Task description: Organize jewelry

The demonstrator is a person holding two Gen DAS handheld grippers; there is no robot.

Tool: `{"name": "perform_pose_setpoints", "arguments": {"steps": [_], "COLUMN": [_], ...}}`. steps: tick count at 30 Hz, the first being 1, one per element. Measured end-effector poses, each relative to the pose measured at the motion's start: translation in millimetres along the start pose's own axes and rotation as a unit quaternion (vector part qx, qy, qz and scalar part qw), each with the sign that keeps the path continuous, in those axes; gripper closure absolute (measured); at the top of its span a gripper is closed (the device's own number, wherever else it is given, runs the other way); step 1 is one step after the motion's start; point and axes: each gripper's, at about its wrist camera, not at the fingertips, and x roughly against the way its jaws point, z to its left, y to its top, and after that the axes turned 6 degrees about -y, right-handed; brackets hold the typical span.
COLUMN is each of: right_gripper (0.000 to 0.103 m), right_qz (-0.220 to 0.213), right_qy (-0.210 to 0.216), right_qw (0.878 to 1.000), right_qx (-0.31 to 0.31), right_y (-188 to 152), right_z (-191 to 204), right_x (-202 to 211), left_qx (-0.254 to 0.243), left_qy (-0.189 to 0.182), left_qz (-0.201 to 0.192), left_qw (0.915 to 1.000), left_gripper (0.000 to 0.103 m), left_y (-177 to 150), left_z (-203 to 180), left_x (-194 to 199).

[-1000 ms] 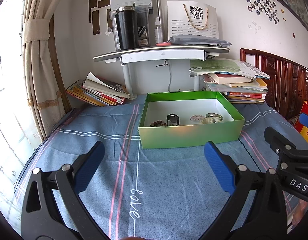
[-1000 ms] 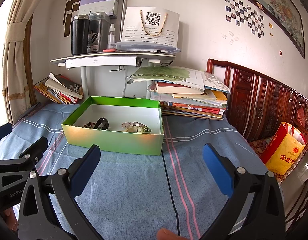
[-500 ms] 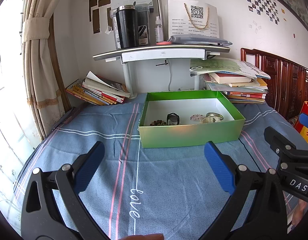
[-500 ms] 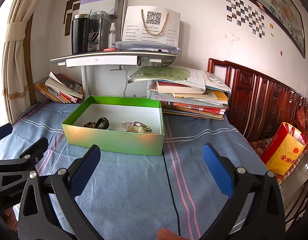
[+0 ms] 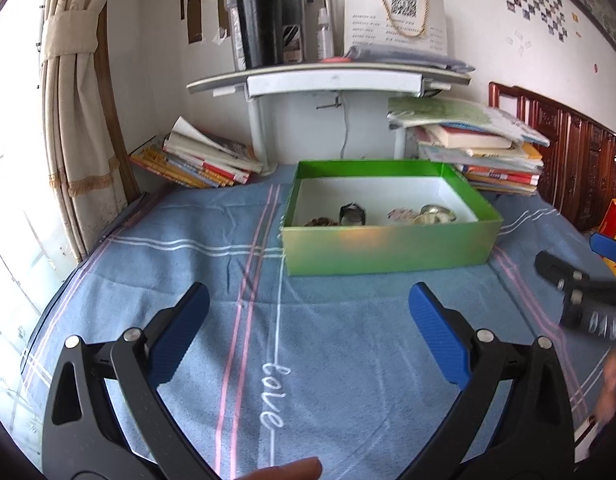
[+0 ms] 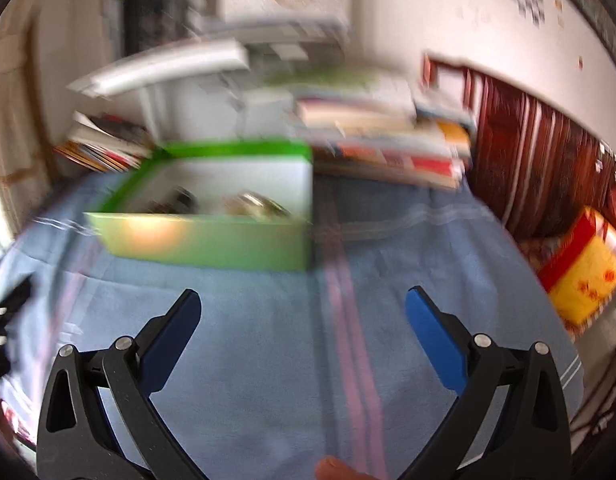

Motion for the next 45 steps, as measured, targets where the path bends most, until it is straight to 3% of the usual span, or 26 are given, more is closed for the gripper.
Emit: {"name": "perform_pose_setpoints", "arguments": {"steps": [3, 9, 12, 24, 29, 34, 38, 45], "right_gripper": [0.003, 0.003, 0.002, 0.002, 0.002, 0.002, 0.002, 0.002], "right_qz": [0.060, 0.114, 0.117, 0.118, 0.118, 0.118, 0.118, 0.118], "right_qy": [-0.040, -0.080, -0.033, -0.039, -0.039, -0.039, -0.039, -0.039], "right_qw": [0.997, 0.990, 0.992, 0.991, 0.991, 0.991, 0.991, 0.991], "right_qx": [0.000, 0.001, -0.037, -0.042, -0.042, -0.042, -0.042, -0.042], "right_y": [1.6, -0.5, 1.9, 2.8, 2.9, 3.1, 3.4, 4.1], "right_z": [-38.8, -82.3, -97.2, -96.7, -96.6, -95.9, -95.7, -95.6], "right_x": [-56.7, -123.7, -137.3, -139.6, -139.9, -139.8, -140.0, -139.9], "left_qx": [0.007, 0.036, 0.049, 0.099, 0.093, 0.103, 0.145, 0.109], "left_qy": [0.009, 0.023, 0.038, 0.031, 0.021, 0.041, 0.020, 0.037], "left_qz": [0.022, 0.070, 0.087, 0.135, 0.166, 0.160, 0.136, 0.155], "left_qw": [0.9997, 0.9966, 0.9942, 0.9854, 0.9815, 0.9809, 0.9798, 0.9811], "left_gripper": [0.004, 0.004, 0.004, 0.004, 0.004, 0.004, 0.004, 0.004], "left_y": [-8.9, -29.5, -37.5, -53.7, -61.5, -65.9, -67.7, -66.9], "left_z": [11.0, 41.9, 56.8, 95.3, 98.3, 119.7, 139.8, 129.4], "left_x": [-7.7, -26.1, -35.8, -76.8, -92.1, -86.9, -78.9, -84.3]}}
